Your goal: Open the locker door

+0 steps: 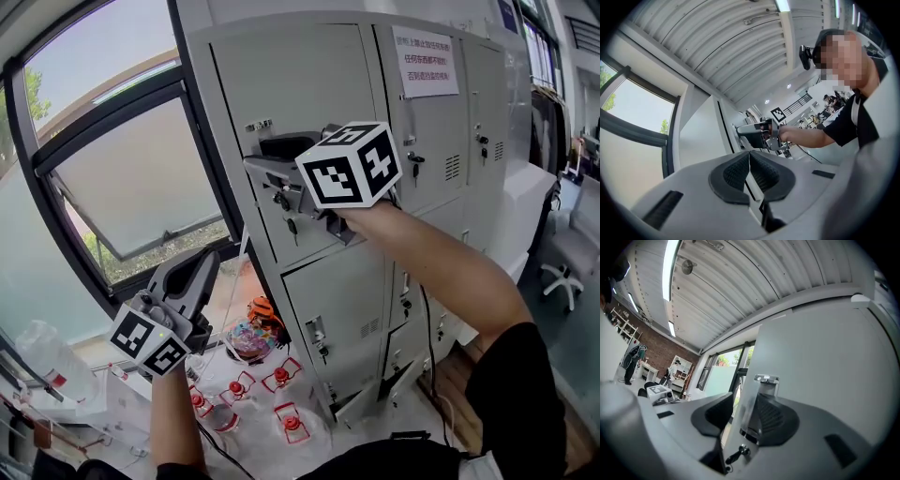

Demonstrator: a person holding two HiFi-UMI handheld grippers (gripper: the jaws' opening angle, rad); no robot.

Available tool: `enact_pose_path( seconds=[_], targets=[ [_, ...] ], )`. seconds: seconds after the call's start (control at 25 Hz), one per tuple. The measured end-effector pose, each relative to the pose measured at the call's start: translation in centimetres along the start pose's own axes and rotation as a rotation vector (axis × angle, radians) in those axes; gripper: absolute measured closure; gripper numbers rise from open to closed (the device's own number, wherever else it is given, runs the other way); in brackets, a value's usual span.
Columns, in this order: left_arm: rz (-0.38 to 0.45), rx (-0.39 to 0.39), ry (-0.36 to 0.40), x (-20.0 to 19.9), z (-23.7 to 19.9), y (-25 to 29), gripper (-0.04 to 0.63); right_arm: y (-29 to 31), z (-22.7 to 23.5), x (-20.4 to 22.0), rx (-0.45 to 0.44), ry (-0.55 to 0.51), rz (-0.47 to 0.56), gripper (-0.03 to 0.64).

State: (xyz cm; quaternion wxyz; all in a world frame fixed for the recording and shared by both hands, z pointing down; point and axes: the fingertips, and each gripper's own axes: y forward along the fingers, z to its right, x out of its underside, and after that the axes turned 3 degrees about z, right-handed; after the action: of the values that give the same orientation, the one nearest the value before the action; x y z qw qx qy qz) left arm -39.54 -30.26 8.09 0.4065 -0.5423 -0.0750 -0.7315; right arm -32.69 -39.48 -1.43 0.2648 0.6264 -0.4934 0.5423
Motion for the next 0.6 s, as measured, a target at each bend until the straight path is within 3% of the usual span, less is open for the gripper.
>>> enact_pose_path(
  seconds=[0.6],
  targets=[
    [-0.012,0.018,-0.009,0.1,1.5,0.8,0.577,-1.2,0.3,-0.6,-0.01,0.005,0.001,0.546]
  ],
)
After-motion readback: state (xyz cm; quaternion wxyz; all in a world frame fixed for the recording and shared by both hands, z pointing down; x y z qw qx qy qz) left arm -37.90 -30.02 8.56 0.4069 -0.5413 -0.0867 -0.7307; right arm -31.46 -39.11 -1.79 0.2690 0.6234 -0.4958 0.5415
